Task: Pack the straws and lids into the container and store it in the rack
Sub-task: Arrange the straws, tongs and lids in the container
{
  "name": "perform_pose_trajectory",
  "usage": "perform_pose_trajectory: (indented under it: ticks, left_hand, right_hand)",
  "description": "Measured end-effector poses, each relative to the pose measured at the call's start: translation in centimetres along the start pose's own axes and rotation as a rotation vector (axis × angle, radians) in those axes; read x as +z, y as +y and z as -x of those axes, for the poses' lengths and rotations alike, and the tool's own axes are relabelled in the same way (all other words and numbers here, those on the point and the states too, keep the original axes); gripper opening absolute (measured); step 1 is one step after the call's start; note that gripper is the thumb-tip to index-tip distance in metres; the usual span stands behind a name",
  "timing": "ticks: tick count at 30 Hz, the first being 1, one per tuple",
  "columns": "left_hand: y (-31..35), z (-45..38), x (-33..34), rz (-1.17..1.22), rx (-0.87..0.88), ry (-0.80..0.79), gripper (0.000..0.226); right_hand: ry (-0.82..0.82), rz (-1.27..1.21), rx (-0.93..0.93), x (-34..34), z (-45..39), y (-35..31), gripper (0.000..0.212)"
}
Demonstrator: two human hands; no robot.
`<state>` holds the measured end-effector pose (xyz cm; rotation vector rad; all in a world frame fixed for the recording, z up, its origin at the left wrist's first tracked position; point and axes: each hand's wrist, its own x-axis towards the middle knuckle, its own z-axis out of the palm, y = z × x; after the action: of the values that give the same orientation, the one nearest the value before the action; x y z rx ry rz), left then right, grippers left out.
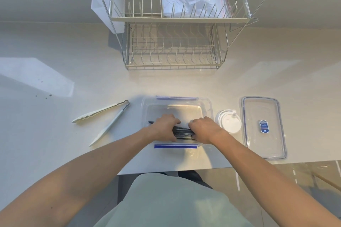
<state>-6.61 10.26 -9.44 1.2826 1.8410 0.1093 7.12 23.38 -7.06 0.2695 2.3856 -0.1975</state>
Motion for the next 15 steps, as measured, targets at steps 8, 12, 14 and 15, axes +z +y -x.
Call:
perform_pose_trajectory:
  ticks: [8, 12, 14, 15]
  left_hand:
    - [-1.0, 0.4, -1.6, -0.119, -0.023, 0.005, 0.041]
    - [-1.5, 0.5, -1.4, -0.147, -0.085, -0.024, 0.032]
    - [-1.6, 0.7, -1.1, -0.126, -0.077, -0.051, 0.038]
    - [-1.6, 0.7, -1.0, -0.121, -0.064, -0.066, 0.040]
  right_hand:
    - [-0.018, -0.113, 0.024, -0.7, -0.7, 0.0, 0.033]
    - [-0.030, -0.111, 0.047, -0.2, -0.6, -0.4, 0.018]
    - [-0.029, -0.119, 0.053, 0.0, -0.5, -0.7, 0.019]
    - [-0.025, -0.123, 0.054, 0.0, -0.4, -0.7, 0.020]
